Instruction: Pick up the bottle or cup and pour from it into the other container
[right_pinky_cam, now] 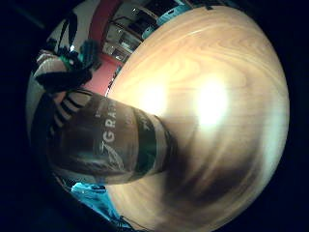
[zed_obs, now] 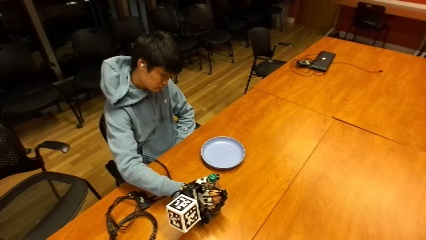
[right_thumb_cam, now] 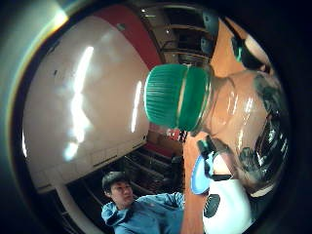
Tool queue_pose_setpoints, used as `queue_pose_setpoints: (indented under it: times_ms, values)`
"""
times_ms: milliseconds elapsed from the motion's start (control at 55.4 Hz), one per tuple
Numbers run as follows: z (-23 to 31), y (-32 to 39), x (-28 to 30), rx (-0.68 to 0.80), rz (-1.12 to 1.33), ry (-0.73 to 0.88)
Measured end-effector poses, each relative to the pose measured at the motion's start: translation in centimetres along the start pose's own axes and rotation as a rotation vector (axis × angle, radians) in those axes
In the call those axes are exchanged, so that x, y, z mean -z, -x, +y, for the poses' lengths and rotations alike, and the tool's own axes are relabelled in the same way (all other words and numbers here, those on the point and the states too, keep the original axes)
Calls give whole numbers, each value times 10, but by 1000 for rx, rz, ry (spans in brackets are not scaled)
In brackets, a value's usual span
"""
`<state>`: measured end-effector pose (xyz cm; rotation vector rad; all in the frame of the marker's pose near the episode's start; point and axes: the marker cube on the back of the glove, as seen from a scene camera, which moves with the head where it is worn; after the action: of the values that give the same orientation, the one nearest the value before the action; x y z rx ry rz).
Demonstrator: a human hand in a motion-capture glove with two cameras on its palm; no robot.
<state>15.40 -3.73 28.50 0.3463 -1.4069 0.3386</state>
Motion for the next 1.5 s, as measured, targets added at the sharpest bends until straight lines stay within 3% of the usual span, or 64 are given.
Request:
queue_pose_setpoints:
  times_ms: [325, 577, 758, 974, 1172, 1263, 1407, 1497]
  values:
    - [-5, 3, -6, -10, -44, -31]
    - [1, 55, -33, 49, 226, 222]
    - [25, 93, -76, 157, 578, 478]
    - [-13, 188, -83, 267, 982, 691]
    - [23, 195, -168, 467, 1546, 782]
    - [34, 195, -206, 451, 1849, 666]
    - [64, 189, -253, 688, 2022, 905]
    - [74, 186, -275, 771, 2114, 953]
